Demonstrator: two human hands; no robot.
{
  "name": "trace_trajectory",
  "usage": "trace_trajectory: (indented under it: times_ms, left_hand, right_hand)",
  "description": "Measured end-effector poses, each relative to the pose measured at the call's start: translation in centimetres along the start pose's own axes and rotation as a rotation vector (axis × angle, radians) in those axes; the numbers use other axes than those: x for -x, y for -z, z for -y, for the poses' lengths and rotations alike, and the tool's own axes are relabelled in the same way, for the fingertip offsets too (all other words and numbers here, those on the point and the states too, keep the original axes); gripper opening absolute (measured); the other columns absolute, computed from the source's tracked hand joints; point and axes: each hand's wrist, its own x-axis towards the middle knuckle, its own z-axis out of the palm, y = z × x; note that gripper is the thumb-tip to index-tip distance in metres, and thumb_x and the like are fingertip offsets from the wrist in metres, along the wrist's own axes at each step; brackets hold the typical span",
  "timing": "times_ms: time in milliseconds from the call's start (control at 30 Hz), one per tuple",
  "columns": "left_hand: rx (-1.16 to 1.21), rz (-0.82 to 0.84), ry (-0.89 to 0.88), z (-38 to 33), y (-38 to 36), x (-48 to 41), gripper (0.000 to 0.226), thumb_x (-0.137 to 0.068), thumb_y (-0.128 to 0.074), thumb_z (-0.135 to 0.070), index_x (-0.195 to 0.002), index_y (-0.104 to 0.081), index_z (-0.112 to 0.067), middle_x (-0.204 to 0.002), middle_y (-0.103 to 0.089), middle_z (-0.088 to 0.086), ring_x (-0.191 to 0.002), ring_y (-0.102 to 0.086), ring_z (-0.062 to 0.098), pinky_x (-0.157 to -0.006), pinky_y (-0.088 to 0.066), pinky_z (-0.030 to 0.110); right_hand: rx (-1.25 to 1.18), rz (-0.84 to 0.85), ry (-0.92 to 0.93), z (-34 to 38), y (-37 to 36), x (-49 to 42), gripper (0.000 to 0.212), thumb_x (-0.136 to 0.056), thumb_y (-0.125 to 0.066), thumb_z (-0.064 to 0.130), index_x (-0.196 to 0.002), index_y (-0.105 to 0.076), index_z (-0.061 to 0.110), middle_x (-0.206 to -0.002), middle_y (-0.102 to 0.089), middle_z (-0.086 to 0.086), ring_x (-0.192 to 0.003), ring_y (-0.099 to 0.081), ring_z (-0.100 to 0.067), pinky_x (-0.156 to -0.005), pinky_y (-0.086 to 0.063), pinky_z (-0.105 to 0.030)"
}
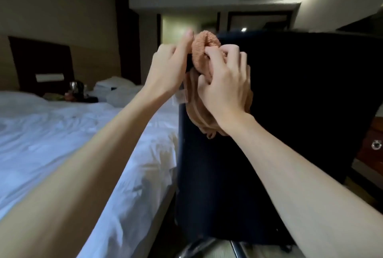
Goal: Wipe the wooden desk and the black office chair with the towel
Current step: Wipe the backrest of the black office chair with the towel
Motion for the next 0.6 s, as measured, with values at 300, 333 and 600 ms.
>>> trace_trajectory:
  times_ms: [300, 333, 600]
  left_hand:
    - [0.387, -0.151, 0.398, 15.7, -2.8, 14.5, 0.046, -0.103, -0.043, -0.035, -0.1, -0.079, -0.006, -0.102, -0.079, 0.004, -0.107, -0.073, 0.017, -0.095, -0.055, 0.03]
    - [0.396, -0.215, 0.442, 16.9, -3.1, 15.6, 0.043, -0.104, -0.041, -0.029, -0.101, -0.079, -0.008, -0.101, -0.08, 0.003, -0.105, -0.073, 0.015, -0.093, -0.055, 0.03]
    - [0.414, -0.472, 0.713, 27.1, -2.3, 20.3, 0.034, -0.104, -0.044, -0.016, -0.088, -0.073, -0.01, -0.091, -0.077, 0.012, -0.084, -0.07, 0.021, -0.081, -0.053, 0.033]
  right_hand:
    - [0.212, 0.202, 0.438, -1.2, -6.4, 14.0, 0.023, -0.09, -0.055, 0.015, -0.105, -0.071, 0.023, -0.107, -0.064, -0.008, -0.09, -0.056, -0.034, -0.075, -0.039, -0.046]
    - [0.238, 0.242, 0.439, -1.0, -7.0, 15.7, 0.022, -0.09, -0.056, 0.014, -0.105, -0.069, 0.023, -0.107, -0.063, -0.008, -0.09, -0.055, -0.034, -0.075, -0.038, -0.045]
    - [0.182, 0.838, 0.597, -0.6, -11.5, 31.3, 0.034, -0.074, -0.075, 0.025, -0.107, -0.072, 0.018, -0.112, -0.064, -0.007, -0.096, -0.055, -0.029, -0.078, -0.045, -0.042]
